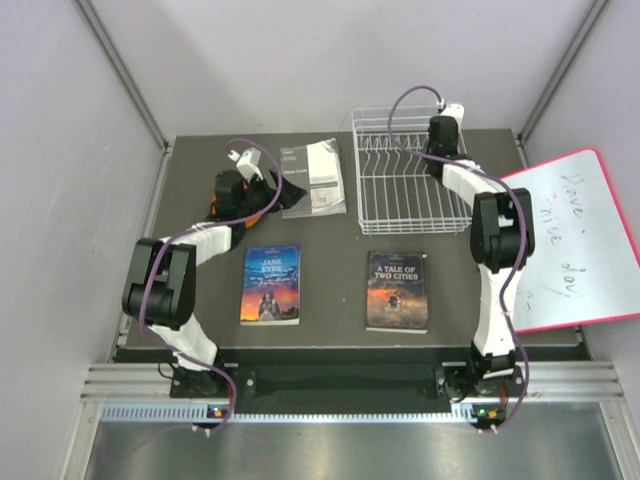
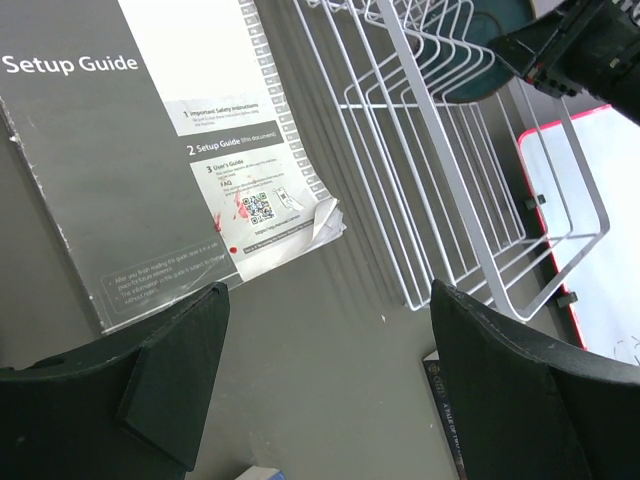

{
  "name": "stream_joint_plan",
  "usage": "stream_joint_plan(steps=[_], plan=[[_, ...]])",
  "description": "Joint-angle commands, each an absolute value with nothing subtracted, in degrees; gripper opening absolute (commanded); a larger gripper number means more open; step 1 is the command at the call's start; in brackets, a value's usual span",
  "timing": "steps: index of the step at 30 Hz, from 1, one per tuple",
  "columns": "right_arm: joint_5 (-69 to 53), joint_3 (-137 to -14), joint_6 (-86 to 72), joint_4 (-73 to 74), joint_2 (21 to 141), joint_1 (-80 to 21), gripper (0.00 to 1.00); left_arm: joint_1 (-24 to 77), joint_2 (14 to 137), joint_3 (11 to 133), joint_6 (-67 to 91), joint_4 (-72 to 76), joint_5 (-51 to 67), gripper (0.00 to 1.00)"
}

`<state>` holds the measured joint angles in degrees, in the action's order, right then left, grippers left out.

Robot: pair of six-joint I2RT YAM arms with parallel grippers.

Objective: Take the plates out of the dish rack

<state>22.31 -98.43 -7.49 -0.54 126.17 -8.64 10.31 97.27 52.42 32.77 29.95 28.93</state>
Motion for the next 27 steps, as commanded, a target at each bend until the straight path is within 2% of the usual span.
stream_joint_plan(steps=[1,7,13,17,20,27], plan=[[39.5,-94.1,-1.7,-12.3,116.0,-12.2,0.00,10.6,97.2,54.9,30.9,32.1,28.9,0.86],[45.4,-91.8,3.8,-17.4,113.4,-13.9,0.00,10.6,97.8,55.2,31.5,32.3,29.5,0.86],[45.1,-92.4,2.5,-15.0,112.2,-14.0,0.00,10.6,97.3,55.0,31.5,32.3,29.7,0.86],[41.6,-88.1,0.4,-13.5,106.3,-14.0,0.00,10.6,96.7,56.1,30.5,30.9,30.0,0.86],[34.7,-86.3,-4.6,-9.9,98.9,-13.9,0.00,10.6,96.6,56.6,30.8,30.4,31.1,0.86],[6.3,-79.4,-16.1,-2.5,88.9,-13.5,0.00,10.6,97.6,58.0,33.7,32.7,35.7,0.86]])
